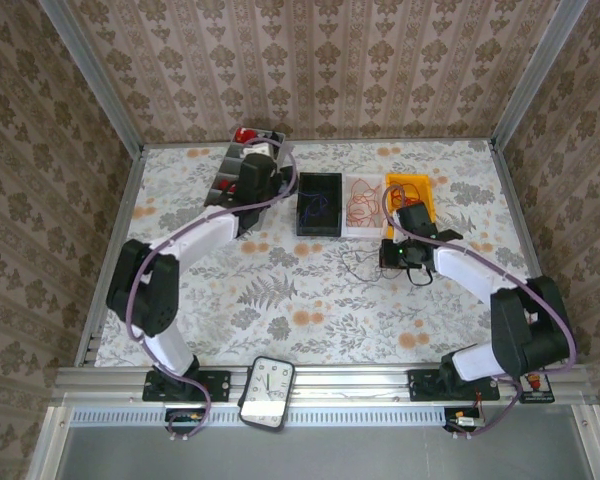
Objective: Untangle the cables
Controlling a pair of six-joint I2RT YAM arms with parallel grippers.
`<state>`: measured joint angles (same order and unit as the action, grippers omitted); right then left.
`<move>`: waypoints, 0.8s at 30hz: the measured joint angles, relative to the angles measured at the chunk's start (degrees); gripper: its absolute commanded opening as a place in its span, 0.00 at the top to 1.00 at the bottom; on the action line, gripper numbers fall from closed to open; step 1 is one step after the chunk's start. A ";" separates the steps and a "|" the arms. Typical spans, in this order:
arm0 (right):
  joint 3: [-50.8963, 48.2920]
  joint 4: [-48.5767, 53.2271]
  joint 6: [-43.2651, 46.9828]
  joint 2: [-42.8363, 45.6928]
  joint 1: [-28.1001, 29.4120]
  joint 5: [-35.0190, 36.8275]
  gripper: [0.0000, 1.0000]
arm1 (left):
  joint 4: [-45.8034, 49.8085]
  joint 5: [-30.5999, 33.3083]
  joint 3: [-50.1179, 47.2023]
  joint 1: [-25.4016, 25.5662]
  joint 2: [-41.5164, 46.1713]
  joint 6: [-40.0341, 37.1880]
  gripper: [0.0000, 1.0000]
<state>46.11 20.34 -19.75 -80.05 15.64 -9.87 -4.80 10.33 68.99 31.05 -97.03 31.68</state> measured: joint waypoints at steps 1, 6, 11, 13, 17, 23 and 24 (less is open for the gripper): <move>0.00 -0.46 -0.13 1.29 0.22 -0.24 1.00 | 0.04 0.96 -1.44 -0.37 1.09 0.57 0.31; 3.19 -2.29 -2.62 5.75 1.44 -2.51 1.00 | 1.44 5.53 -8.92 -0.76 4.83 3.32 0.31; 12.37 -2.47 -3.76 4.52 2.56 -2.60 1.00 | 2.97 8.28 -13.09 -1.16 6.49 5.62 0.31; 18.08 -2.25 -3.93 1.79 3.06 -1.88 1.00 | 3.08 9.03 -13.51 -1.66 7.04 6.19 0.31; 30.05 0.15 -2.86 -6.80 4.96 3.74 1.00 | 2.64 9.46 -13.55 -2.73 7.76 6.73 0.31; 46.16 9.20 -1.40 -21.18 8.22 18.23 1.00 | 1.66 9.33 -14.62 -3.72 7.80 7.69 0.31; 48.17 10.29 -0.85 -23.32 8.68 20.52 1.00 | 1.70 9.16 -14.82 -3.78 7.80 7.78 0.31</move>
<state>94.28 30.63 -20.60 -103.37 24.32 10.66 -3.09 19.49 54.17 27.27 -89.23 39.46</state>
